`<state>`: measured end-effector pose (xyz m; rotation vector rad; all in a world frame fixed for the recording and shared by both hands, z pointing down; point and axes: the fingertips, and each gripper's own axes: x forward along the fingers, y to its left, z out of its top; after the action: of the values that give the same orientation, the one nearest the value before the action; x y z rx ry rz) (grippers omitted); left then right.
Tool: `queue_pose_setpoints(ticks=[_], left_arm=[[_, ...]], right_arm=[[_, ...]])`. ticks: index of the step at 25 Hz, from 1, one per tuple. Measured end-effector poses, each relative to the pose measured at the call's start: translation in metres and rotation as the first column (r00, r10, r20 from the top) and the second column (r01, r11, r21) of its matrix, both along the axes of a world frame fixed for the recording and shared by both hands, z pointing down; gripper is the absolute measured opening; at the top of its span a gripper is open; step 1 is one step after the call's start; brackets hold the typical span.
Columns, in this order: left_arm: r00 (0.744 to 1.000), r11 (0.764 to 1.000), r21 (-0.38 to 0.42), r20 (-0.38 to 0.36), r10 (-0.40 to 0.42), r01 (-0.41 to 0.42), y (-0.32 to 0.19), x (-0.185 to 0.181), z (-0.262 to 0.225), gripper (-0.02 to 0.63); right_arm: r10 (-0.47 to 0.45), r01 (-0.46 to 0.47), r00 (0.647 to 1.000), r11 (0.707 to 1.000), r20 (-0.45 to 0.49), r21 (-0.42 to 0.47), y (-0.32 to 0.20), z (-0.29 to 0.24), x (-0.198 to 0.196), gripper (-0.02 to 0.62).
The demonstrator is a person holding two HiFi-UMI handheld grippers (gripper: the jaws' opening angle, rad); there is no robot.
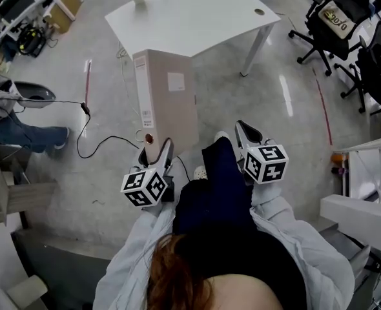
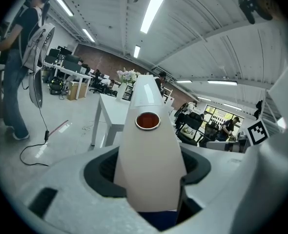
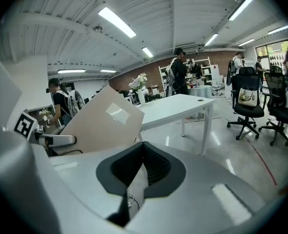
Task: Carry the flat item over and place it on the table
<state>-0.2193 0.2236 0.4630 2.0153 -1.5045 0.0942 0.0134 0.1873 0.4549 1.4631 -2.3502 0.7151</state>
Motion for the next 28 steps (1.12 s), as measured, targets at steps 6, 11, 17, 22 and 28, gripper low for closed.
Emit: queue_pose_setpoints(ticks=[6,11,17,22,28], left_arm=[[1.000,1.000,0.014,-0.005,-0.007,0.007,-0.027,0.005,-0.002,0.268],[1.000,1.000,0.022,-0.008,-0.009,0.009,-0.069,0.017,-0.008,0.268],[1.000,0.999,0.039,-0.011,-0.006,0.006,-0.134,0.037,-0.009,0.268],[1.000,0.998,0.058,-0.013,-0.006,0.007,-0.197,0.052,-0.020,0.268],[0.998,0.997,0.072,-0.050,-0.028,0.032,-0.253,0.073,-0.027,0.268]], right_arm=[[-0.030,0.030,1.000,0.999,-0.005,0.010,-0.031,0.000,-0.003,0.009],[-0.030,0.030,0.999,0.999,0.010,0.029,-0.076,-0.009,0.008,0.009],[-0.042,0.042,0.999,0.998,0.008,0.036,-0.140,-0.007,0.025,0.009],[-0.052,0.051,0.999,0.997,0.009,0.057,-0.205,-0.016,0.041,0.009],[-0.060,0.059,0.998,0.996,0.016,0.062,-0.262,-0.017,0.063,0.009]])
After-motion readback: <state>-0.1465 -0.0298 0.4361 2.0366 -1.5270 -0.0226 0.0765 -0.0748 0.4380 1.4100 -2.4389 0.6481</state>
